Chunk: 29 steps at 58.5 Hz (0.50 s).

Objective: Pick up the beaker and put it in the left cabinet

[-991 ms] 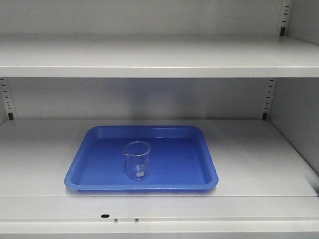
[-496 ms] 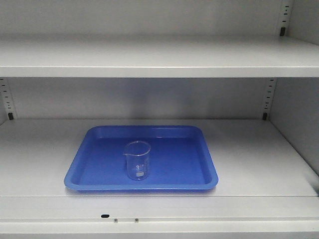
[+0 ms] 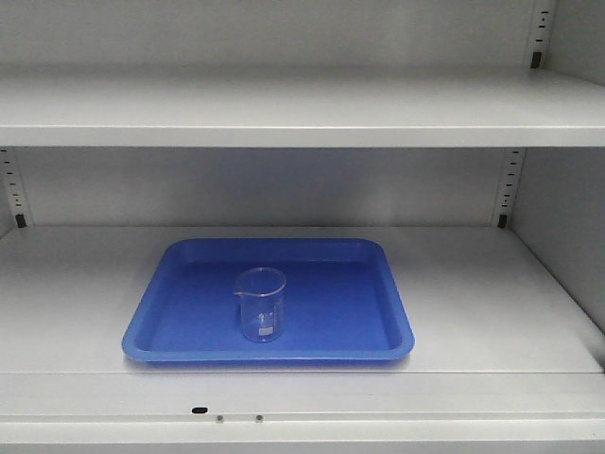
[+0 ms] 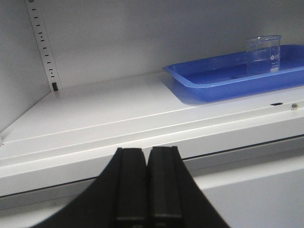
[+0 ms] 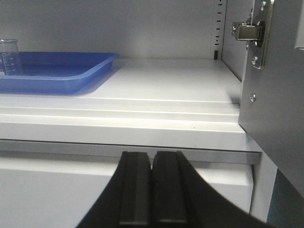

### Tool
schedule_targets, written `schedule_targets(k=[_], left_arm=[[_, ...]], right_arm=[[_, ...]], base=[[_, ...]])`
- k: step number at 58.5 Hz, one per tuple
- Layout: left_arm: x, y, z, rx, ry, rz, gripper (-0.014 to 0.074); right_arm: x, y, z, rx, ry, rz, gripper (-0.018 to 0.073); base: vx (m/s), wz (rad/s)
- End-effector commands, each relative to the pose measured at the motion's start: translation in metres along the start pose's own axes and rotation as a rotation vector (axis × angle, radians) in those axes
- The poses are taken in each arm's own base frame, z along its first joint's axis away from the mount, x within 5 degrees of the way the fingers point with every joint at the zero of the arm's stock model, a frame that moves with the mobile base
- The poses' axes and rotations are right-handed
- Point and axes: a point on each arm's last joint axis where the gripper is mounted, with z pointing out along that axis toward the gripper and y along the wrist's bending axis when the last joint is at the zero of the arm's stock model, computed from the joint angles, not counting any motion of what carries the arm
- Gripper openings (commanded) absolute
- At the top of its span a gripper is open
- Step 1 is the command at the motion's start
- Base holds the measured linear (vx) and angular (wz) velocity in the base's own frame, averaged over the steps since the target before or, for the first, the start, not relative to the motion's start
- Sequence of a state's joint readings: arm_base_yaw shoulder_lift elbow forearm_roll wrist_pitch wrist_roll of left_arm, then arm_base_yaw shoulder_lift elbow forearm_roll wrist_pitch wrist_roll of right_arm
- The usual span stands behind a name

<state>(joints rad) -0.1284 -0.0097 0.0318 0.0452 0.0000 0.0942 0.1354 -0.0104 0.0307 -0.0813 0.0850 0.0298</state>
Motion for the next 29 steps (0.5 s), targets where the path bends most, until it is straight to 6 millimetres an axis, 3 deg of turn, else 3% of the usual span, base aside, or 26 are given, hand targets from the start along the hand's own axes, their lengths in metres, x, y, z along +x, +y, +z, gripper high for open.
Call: schedule_targets(k=[1,29], left_arm=[[-0.0026,0.0000,-0.0013,-0.007,-0.077,-0.006,0.0001],[-0.0026,0.0000,-0.0013,-0.007,-0.077,-0.006,0.0001]], right_arm=[[-0.0060,-0.0001,-0.0013,0.004,-0.087,-0.013,-0.0006],[-0.0060,-0.0001,-0.0013,0.004,-0.087,-0.013,-0.0006]], base=[[0.00,0.00],[0.00,0.00]])
